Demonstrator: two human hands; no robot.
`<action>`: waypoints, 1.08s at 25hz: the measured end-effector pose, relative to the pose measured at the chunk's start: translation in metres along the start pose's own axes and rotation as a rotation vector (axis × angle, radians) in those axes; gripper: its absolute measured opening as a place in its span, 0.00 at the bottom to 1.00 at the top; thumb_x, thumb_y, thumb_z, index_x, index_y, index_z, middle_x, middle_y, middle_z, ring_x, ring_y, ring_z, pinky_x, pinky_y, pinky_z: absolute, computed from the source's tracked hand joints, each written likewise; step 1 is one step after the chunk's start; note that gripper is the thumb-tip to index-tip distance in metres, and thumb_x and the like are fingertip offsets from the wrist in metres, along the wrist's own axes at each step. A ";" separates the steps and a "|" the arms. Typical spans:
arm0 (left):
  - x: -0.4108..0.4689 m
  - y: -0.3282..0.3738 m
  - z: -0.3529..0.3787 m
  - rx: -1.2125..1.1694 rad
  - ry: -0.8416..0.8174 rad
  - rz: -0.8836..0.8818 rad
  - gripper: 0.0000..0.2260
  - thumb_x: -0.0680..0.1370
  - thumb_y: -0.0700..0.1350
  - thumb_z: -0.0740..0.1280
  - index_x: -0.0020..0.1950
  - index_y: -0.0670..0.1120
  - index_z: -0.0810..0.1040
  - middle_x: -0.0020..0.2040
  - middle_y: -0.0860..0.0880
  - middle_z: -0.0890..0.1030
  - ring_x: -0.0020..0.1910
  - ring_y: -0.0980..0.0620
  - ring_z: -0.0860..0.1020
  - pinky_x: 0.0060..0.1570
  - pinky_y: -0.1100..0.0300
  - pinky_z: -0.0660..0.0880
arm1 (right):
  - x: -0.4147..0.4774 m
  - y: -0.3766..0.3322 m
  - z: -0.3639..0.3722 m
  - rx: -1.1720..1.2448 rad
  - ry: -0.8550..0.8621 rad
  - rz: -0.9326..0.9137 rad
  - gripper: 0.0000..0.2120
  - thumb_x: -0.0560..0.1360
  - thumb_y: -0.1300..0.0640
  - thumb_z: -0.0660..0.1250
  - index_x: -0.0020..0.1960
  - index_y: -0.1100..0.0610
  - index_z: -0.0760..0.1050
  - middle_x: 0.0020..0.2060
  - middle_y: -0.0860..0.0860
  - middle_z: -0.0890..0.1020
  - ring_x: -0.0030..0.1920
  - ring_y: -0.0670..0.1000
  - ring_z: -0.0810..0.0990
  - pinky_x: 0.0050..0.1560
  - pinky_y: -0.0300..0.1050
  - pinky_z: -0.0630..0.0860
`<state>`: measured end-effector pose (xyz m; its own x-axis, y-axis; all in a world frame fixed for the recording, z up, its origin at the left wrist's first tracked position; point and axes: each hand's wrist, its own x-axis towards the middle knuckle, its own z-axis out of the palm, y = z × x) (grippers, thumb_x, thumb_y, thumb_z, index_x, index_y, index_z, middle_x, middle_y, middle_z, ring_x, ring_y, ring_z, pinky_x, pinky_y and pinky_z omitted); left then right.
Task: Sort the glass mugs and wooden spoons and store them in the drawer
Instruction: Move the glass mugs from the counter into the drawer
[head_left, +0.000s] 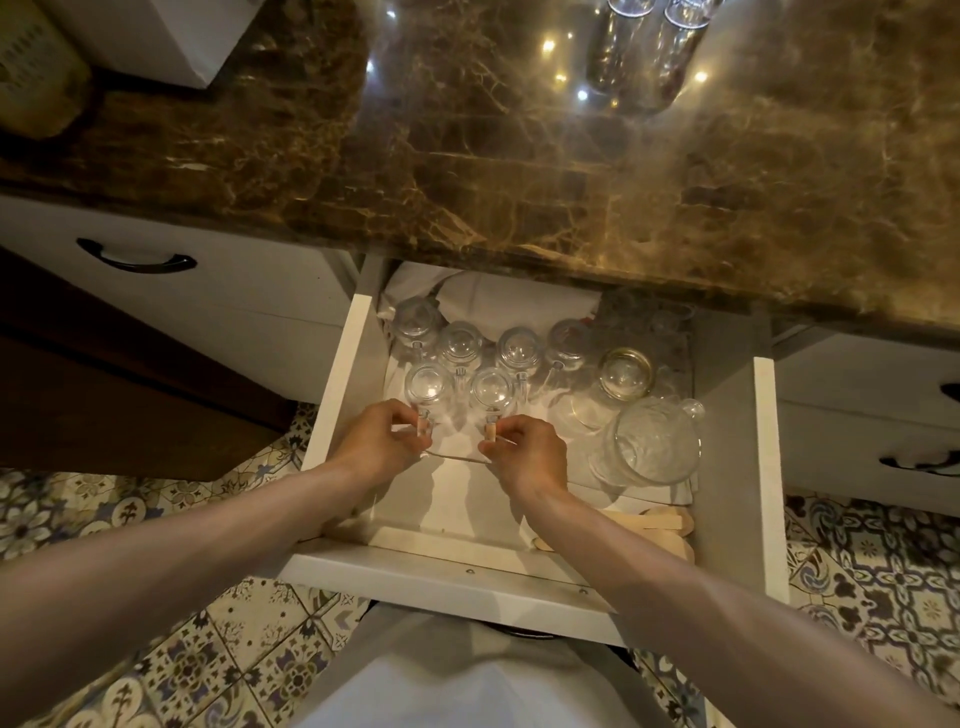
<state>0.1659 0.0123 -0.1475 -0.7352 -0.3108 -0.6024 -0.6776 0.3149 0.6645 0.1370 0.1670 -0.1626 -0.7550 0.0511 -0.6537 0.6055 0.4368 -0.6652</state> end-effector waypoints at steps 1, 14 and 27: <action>0.001 0.000 0.001 -0.031 0.009 -0.024 0.04 0.73 0.40 0.71 0.45 0.43 0.77 0.48 0.49 0.81 0.46 0.51 0.79 0.38 0.65 0.75 | 0.000 0.000 0.002 -0.012 -0.002 0.003 0.06 0.70 0.62 0.71 0.46 0.55 0.79 0.50 0.52 0.83 0.48 0.51 0.81 0.54 0.50 0.78; 0.007 0.006 0.008 -0.134 -0.156 -0.163 0.10 0.75 0.37 0.69 0.53 0.37 0.72 0.50 0.38 0.76 0.42 0.45 0.75 0.45 0.50 0.76 | -0.004 0.001 0.000 -0.081 -0.080 -0.003 0.08 0.70 0.60 0.71 0.46 0.51 0.75 0.54 0.51 0.82 0.52 0.52 0.81 0.57 0.50 0.76; -0.039 0.047 -0.046 0.146 -0.437 0.040 0.37 0.63 0.66 0.67 0.69 0.53 0.68 0.65 0.58 0.73 0.59 0.59 0.75 0.62 0.57 0.72 | -0.046 -0.041 -0.058 -0.092 -0.263 -0.158 0.17 0.73 0.50 0.69 0.61 0.49 0.74 0.57 0.42 0.79 0.52 0.42 0.79 0.58 0.47 0.76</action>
<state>0.1634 -0.0016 -0.0727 -0.6774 0.1018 -0.7285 -0.6212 0.4514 0.6406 0.1323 0.1983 -0.0842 -0.7395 -0.2526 -0.6239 0.4516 0.5012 -0.7382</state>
